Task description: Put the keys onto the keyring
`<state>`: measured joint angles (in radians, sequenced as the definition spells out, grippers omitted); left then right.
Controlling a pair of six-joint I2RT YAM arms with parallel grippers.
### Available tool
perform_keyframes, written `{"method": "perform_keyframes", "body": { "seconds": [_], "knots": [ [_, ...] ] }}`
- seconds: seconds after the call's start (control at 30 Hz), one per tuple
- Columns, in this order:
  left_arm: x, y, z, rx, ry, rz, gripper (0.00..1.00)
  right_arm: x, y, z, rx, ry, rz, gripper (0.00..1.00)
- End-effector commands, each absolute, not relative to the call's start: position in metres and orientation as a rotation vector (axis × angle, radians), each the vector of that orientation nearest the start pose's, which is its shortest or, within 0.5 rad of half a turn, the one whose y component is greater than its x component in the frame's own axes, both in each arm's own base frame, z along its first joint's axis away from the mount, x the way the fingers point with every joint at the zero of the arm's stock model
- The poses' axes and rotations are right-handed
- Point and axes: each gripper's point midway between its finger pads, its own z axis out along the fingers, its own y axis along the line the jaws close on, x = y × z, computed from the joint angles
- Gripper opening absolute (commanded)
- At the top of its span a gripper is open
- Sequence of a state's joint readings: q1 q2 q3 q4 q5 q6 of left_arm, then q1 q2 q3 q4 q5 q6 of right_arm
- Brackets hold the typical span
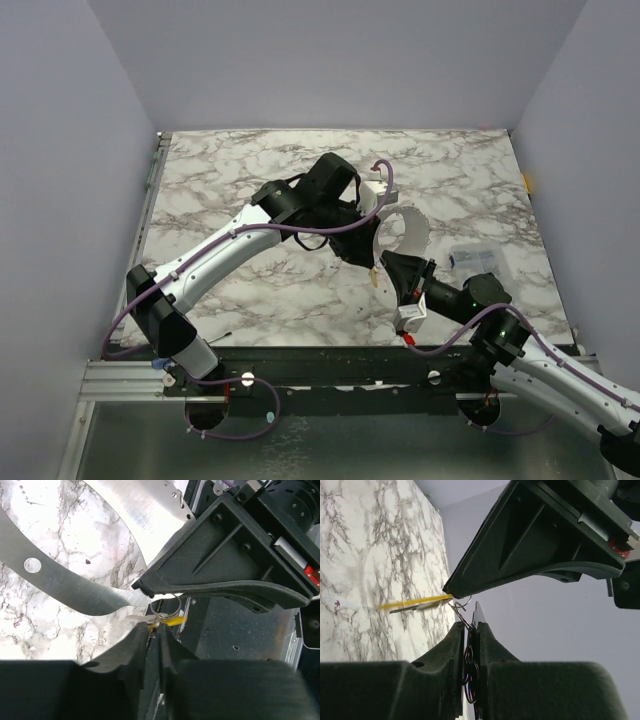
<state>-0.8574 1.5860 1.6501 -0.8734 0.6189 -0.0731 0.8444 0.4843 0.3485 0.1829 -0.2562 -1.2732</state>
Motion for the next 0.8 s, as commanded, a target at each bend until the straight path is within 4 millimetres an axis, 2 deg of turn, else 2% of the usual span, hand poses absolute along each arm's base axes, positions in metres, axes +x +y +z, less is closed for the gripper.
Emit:
{"method": "perform_keyframes", "body": {
  "seconds": [0.0,0.13,0.23,0.43,0.53,0.63,0.77],
  "knots": [
    [0.172,-0.35,0.263,1.242,2.201,-1.113,0.29,0.184,0.222,0.287,-1.351,0.51,-0.147,0.01],
    [0.174,-0.348,0.266,1.231,2.196,-1.094,0.5,0.183,0.223,0.287,-1.349,0.51,-0.138,0.01],
    [0.178,-0.346,0.271,1.217,2.183,-1.075,0.79,0.181,0.224,0.286,-1.354,0.513,-0.112,0.01],
    [0.183,-0.334,0.301,1.215,2.045,-1.013,0.87,0.183,0.226,0.286,-1.357,0.535,-0.101,0.01],
    [0.198,-0.321,0.311,1.163,1.977,-0.878,0.88,0.185,0.227,0.286,-1.369,0.566,-0.079,0.01],
    [0.207,-0.31,0.317,1.112,1.894,-0.793,0.87,0.182,0.23,0.289,-1.383,0.607,-0.017,0.01],
    [0.212,-0.301,0.308,1.058,1.756,-0.753,0.87,0.175,0.233,0.308,-1.343,0.661,0.097,0.01]
  ]
}}
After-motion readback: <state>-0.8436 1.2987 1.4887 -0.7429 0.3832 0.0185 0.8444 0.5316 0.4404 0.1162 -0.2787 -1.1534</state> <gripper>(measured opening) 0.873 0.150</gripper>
